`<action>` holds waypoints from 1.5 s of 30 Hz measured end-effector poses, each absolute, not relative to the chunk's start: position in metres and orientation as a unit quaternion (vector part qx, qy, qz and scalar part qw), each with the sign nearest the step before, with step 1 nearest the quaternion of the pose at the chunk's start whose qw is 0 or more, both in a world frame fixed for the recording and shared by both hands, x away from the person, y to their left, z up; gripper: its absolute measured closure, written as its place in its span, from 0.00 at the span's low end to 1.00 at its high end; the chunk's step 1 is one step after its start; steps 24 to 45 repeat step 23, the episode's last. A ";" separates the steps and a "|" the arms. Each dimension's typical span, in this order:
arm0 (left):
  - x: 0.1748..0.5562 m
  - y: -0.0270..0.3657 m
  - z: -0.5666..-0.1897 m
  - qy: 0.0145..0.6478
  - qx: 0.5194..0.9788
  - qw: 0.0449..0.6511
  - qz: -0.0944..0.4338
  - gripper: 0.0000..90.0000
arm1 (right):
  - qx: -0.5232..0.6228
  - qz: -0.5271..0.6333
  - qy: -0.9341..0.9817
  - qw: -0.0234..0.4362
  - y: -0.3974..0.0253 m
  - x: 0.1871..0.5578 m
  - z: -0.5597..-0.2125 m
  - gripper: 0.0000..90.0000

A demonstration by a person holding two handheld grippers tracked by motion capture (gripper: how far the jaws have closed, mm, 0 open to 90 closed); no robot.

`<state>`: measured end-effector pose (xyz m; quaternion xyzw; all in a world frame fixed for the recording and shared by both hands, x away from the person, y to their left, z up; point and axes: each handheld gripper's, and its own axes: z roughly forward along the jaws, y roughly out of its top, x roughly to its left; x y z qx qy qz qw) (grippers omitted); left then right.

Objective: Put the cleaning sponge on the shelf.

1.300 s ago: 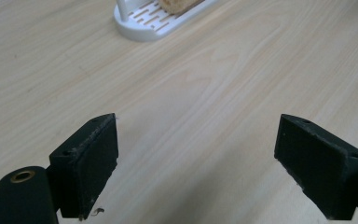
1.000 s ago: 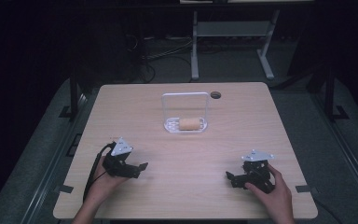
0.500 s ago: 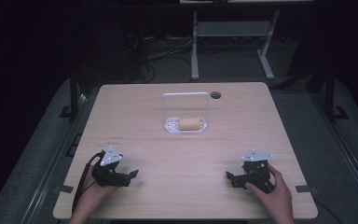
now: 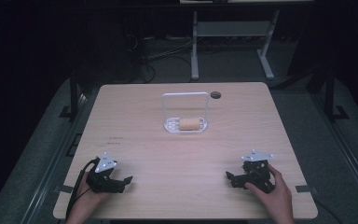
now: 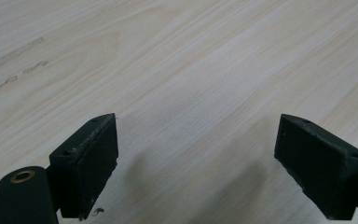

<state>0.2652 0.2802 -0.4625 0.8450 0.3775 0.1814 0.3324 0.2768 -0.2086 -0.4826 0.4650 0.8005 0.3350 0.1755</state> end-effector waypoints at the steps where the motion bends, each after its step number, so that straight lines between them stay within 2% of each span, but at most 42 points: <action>1: 0.266 0.280 -0.464 0.377 0.846 0.331 0.182 0.15 | 0.465 0.335 0.800 0.175 -0.209 0.277 -0.483 0.01; 5: 0.266 0.281 -0.468 0.375 0.851 0.323 0.178 0.14 | 0.465 0.335 0.800 0.175 -0.209 0.277 -0.483 0.01; 13: 0.266 0.284 -0.474 0.375 0.842 0.353 0.163 0.14 | 0.465 0.335 0.800 0.175 -0.209 0.277 -0.483 0.01; 45: 0.265 0.284 -0.475 0.377 0.839 0.357 0.165 0.14 | 0.465 0.335 0.800 0.175 -0.209 0.277 -0.483 0.01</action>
